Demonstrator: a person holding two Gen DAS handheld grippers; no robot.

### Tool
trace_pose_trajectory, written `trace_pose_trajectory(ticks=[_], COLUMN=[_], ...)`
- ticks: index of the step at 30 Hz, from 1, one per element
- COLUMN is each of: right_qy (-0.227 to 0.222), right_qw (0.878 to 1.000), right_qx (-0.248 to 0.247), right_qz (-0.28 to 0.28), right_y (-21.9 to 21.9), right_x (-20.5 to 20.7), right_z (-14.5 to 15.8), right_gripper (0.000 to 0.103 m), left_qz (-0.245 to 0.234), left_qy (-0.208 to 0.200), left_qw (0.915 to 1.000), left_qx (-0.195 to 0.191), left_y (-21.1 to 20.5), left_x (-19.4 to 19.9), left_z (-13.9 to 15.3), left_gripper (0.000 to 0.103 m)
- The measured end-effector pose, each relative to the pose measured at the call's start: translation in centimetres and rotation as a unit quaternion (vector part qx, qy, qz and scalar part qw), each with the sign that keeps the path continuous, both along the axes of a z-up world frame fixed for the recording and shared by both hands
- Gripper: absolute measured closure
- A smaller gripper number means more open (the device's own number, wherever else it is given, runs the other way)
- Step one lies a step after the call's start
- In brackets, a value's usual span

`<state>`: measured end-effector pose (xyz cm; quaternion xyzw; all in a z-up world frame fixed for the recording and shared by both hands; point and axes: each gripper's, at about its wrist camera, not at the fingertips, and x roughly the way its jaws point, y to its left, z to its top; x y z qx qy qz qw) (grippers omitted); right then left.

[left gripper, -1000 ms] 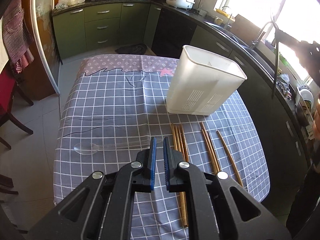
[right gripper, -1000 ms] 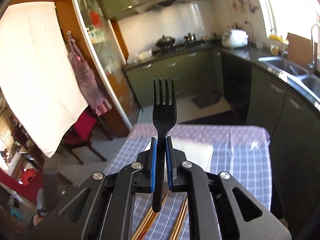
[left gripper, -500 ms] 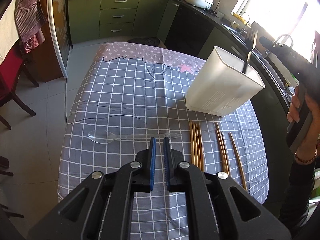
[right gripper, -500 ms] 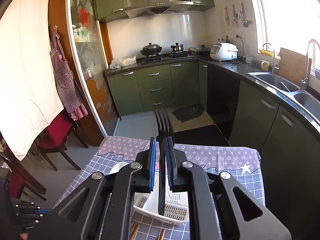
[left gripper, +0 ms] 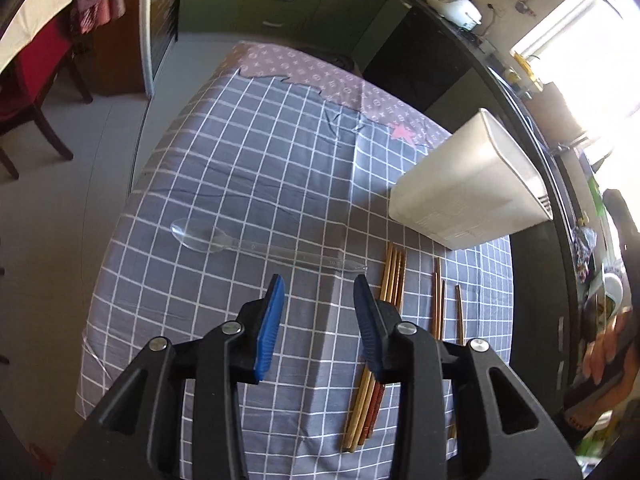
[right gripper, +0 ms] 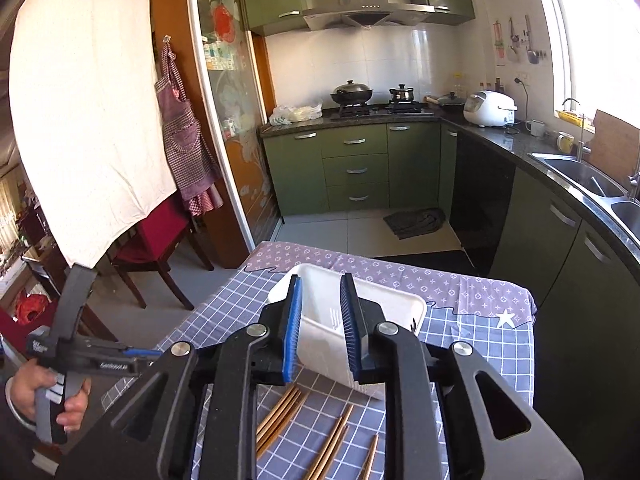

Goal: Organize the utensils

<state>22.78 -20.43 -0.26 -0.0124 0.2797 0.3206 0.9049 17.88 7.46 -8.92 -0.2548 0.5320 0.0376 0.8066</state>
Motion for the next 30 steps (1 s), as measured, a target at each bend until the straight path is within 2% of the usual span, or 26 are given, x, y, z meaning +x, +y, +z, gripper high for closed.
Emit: trace_pose_trajectory(ticks=[5,8,14,20,23,26,30], right_qy=[0.020,0.028,0.056,0.078,0.079,0.082,0.088], right_qw=[0.999,0.999,0.996,0.995,0.995,0.995,0.994], right_qx=[-0.002,-0.005,-0.007,0.002,0.004,0.003,0.000], right_qz=[0.031,0.046,0.062,0.060,0.057,0.057,0.059], right_y=[-0.6,-1.2,-2.1,-3.7,-4.2,-4.3,-4.2], right_x=[-2.3,-3.0,-3.3,-2.8,-2.6,-2.7,-2.8], right_z=[-1.9,-3.2,-5.8,-7.3,-7.3,-7.3,-7.2], right_gripper=[0.083,0.083,0.083,0.083,0.081,0.078,0.078], left_qz=[0.066,0.108,0.181,0.208,0.212,0.202,0.147], left_qy=[0.066,0.094,0.126,0.138,0.135,0.129,0.113], left_qw=[0.9945,0.9883,0.9729,0.9665,0.9668,0.9704,0.9827], left_qx=[-0.047,-0.052,-0.068,-0.060,-0.045,-0.029,-0.003], left_y=[0.9,1.3,2.4,3.2,3.7,3.9,2.9], left_x=[1.1,1.6,2.6,3.6,4.6,6.1,8.9], left_z=[-2.7,-4.2,-6.6,-7.6,-7.7,-7.8,-7.6], left_gripper=[0.070,0.070,0.070,0.070,0.070,0.070,0.070])
